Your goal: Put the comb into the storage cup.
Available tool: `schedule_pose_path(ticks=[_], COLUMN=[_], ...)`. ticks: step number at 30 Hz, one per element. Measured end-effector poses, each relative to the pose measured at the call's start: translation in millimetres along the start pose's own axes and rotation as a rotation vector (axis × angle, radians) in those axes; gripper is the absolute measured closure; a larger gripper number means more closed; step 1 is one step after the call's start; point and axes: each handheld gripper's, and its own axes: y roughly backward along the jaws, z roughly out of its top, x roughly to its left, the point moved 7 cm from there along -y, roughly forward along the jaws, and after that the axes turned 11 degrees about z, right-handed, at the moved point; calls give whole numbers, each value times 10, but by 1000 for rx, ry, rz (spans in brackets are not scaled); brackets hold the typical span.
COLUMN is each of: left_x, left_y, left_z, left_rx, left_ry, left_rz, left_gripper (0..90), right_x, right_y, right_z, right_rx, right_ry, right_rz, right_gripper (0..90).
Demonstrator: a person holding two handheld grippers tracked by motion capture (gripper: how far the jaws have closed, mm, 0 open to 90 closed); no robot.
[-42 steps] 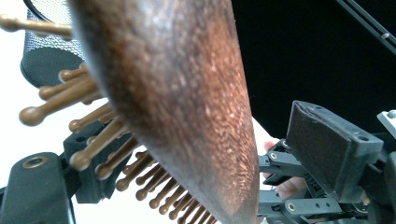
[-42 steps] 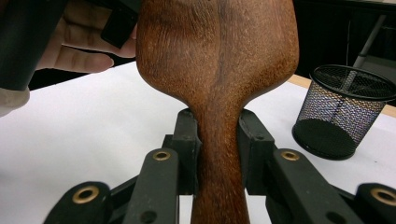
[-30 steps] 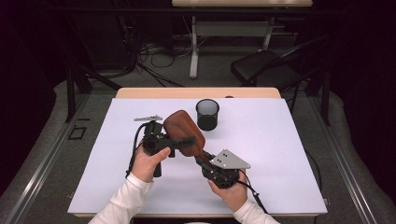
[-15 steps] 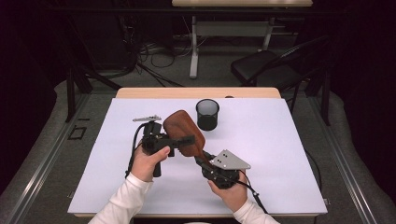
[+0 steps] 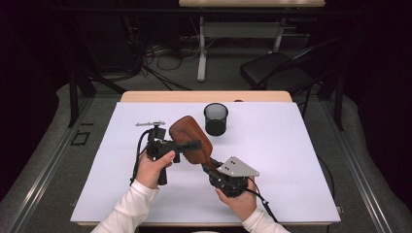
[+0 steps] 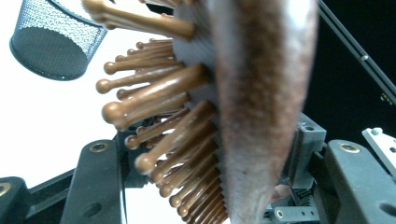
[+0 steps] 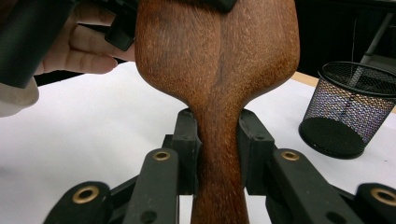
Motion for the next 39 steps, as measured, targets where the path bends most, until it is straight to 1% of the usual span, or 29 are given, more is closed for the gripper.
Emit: schedule_pose_path(ticks=[4,6,10,13,14,16,17,22,23,39], left_x=[2,-9,-13,-23,-20,-22,-23,-25,-31,-24], left_y=[10,17,25,40,45,48,52,61,67,71], left_z=[1,0,0,3,3,3,0,-2,-2,-3], left_rx=[1,1,0,4,6,8,9,11,13,22], left_ry=[4,16,13,29,24,29,39,41,52,64], left_rz=[0,2,-5,-20,-21,-20,-20,-23,-25,-23], left_gripper=[413,421,435,453,456,459,462,469,470,479], right_x=[0,6,4,4,6,10,13,17,24,26], right_y=[-4,-8,-12,-14,-15,-17,-20,-20,-20,-26], right_z=[-7,-13,-21,-26,-29,-30,-30,-30,-27,-27], right_rx=[2,3,4,6,7,7,7,6,4,-1], right_ry=[2,-1,2,1,2,0,-1,0,1,1], right_rz=[1,5,4,7,8,10,11,14,14,14], right_gripper=[719,719,720,720,720,720,720,719,719,717])
